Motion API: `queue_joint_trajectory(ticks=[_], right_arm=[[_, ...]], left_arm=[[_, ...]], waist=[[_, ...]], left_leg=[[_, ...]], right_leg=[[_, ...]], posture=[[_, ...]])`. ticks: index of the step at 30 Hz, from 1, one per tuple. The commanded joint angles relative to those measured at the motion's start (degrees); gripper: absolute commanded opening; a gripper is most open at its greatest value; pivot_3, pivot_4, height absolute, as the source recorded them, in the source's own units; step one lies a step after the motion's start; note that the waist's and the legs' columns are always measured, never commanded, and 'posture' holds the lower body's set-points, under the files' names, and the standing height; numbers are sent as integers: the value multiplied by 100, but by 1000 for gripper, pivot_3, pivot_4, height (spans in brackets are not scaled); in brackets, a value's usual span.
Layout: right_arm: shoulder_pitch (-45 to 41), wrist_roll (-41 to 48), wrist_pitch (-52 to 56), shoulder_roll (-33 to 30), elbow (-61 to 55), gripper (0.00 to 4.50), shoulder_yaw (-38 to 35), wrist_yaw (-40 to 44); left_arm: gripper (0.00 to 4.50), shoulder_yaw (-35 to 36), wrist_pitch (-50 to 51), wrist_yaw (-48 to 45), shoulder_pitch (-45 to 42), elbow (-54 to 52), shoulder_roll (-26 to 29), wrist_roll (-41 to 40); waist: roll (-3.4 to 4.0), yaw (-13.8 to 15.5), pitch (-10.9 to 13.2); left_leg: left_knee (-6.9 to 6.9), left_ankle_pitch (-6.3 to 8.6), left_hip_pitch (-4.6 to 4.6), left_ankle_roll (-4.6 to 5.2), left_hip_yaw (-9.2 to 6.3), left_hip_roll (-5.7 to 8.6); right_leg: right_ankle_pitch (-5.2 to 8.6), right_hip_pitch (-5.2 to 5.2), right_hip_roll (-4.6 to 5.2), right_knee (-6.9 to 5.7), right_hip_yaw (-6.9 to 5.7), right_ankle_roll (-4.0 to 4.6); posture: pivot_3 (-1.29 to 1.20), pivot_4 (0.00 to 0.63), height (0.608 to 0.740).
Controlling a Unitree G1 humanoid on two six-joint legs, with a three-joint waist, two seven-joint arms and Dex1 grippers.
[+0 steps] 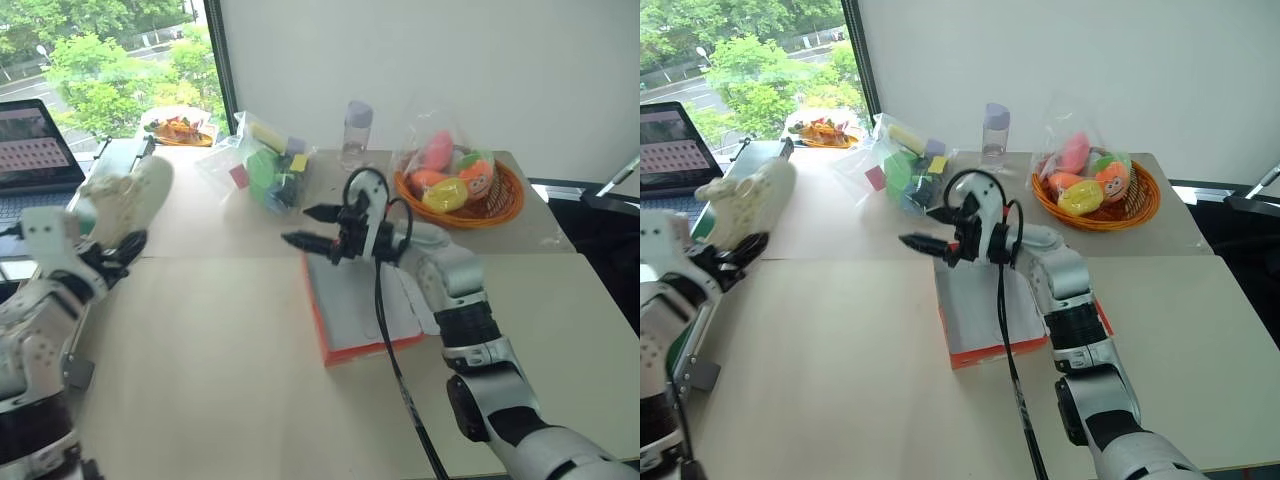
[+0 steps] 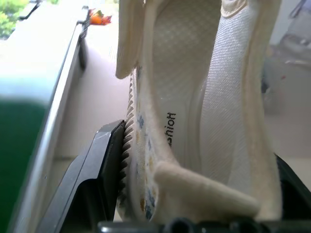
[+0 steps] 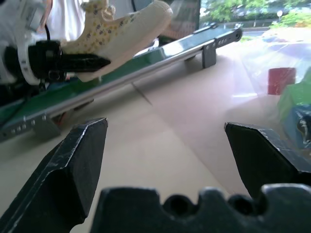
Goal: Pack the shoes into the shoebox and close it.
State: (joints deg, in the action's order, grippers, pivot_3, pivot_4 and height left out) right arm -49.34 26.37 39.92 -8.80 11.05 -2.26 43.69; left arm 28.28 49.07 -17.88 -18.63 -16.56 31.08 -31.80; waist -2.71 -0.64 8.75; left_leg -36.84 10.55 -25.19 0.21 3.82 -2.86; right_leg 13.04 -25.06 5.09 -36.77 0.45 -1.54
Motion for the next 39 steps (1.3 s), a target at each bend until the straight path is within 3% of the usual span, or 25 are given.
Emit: queue_joint_trajectory(ticks=[1, 8, 19, 22, 31, 34, 36, 39], right_arm=[[-363, 837, 892, 235, -24, 4500, -911, -846], [-467, 1556, 1895, 638, -201, 4500, -1643, -2112], [-244, 1718, 1870, 676, -303, 4500, -1765, -2710], [-203, 1730, 1815, 690, -292, 3874, -1770, -2754], [-292, 1614, 1540, 643, -178, 1035, -1700, -2727], [-347, 1513, 1420, 534, -154, 575, -1627, -2701], [-425, 1500, 1416, 389, -168, 533, -1623, -2702], [-576, 1600, 1603, 103, -211, 488, -1629, -2654]], left_arm=[[2680, -655, 131, 418, -416, -583, -448, -94], [2680, -1817, 80, 634, -981, -595, -1208, 86], [2680, -2718, 157, 794, -946, -764, -1904, 250], [2666, -2608, 216, 803, -964, -814, -1873, 212], [2666, -2273, 667, 668, -979, -1031, -1594, -149], [3802, -2068, 934, 408, -878, -1346, -1383, -587], [4498, -1928, 1147, 324, -820, -1514, -1135, -740], [4500, -1719, 1289, 213, -702, -1672, -875, -1001]], waist=[[0, -14, 0], [3, -53, 2], [3, -39, 2], [3, -51, 2], [4, -46, 2], [4, -52, 3], [5, -50, 4], [7, -37, 5]], left_leg=[[0, 0, 1, 0, 1, 0], [0, -2, 0, 3, 0, -5], [-5, -4, -3, 6, -3, -3], [-5, -4, -4, 6, -2, -3], [-5, -4, -4, 6, -7, -6], [-5, -4, -4, 6, -9, -9], [-5, -4, -5, 6, -11, -9], [-5, -4, -6, 6, -11, -8]], right_leg=[[0, 2, -1, 0, 1, 0], [0, -2, -27, -2, 18, 0], [-1, 1, -33, 2, 21, -7], [-1, 0, -34, 1, 23, -8], [0, 0, -43, 3, 26, -8], [0, -1, -46, 2, 26, -7], [0, -1, -47, 4, 26, -8], [0, 0, -47, 6, 27, -8]], posture=[[0, 150, 740], [0, 150, 740], [0, 150, 740], [0, 150, 740], [0, 150, 740], [0, 150, 740], [0, 150, 740], [0, 150, 740]])
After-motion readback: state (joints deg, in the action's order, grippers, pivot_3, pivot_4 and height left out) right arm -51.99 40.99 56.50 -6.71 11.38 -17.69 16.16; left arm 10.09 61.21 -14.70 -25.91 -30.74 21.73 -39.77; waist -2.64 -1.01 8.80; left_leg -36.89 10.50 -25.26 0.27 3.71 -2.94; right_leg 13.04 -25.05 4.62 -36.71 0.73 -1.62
